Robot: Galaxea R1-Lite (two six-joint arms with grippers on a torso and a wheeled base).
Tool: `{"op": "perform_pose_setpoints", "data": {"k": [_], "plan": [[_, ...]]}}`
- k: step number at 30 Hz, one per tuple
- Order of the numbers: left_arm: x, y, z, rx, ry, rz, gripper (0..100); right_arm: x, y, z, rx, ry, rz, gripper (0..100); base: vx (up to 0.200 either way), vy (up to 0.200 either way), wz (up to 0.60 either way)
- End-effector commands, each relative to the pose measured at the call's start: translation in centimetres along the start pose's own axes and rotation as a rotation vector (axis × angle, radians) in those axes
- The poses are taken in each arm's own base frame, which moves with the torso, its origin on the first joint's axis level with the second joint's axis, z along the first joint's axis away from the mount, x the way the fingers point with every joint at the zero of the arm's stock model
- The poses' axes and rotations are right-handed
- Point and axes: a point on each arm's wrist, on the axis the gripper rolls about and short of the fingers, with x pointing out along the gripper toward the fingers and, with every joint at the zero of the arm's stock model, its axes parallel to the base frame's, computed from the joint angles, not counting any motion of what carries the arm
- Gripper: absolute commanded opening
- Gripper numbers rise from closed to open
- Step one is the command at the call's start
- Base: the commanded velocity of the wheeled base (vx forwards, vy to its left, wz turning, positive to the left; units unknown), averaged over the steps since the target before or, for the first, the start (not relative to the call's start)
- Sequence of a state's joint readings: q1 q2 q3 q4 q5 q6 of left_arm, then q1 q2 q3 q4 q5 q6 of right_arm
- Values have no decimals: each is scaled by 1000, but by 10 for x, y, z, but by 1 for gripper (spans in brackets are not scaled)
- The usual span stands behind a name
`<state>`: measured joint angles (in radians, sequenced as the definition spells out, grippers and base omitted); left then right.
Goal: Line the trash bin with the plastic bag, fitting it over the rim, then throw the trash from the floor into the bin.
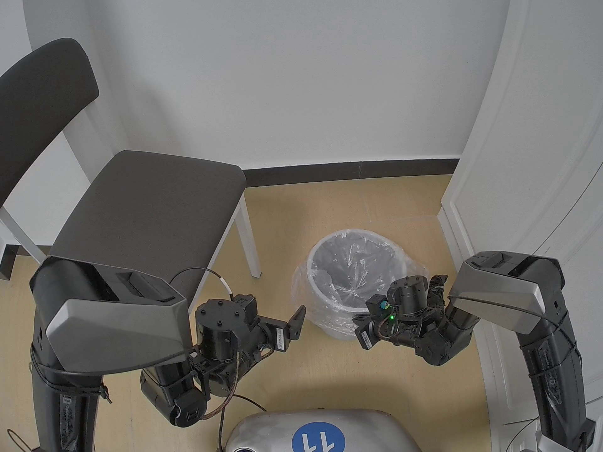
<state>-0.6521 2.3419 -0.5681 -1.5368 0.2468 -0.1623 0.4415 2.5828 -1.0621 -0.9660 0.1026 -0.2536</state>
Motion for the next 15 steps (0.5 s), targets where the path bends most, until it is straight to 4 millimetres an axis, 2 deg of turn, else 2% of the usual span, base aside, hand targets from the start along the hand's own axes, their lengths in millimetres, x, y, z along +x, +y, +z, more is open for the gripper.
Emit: {"op": "perform_pose_setpoints", "data": {"k": [1, 15], "plan": [[0, 0, -3, 2, 8, 0, 100, 6, -7, -1, 24, -10, -16, 0, 0, 0, 0], [1, 0, -5, 4, 15, 3, 100, 19, -27, 3, 88, -59, -59, 0, 0, 0, 0]]}}
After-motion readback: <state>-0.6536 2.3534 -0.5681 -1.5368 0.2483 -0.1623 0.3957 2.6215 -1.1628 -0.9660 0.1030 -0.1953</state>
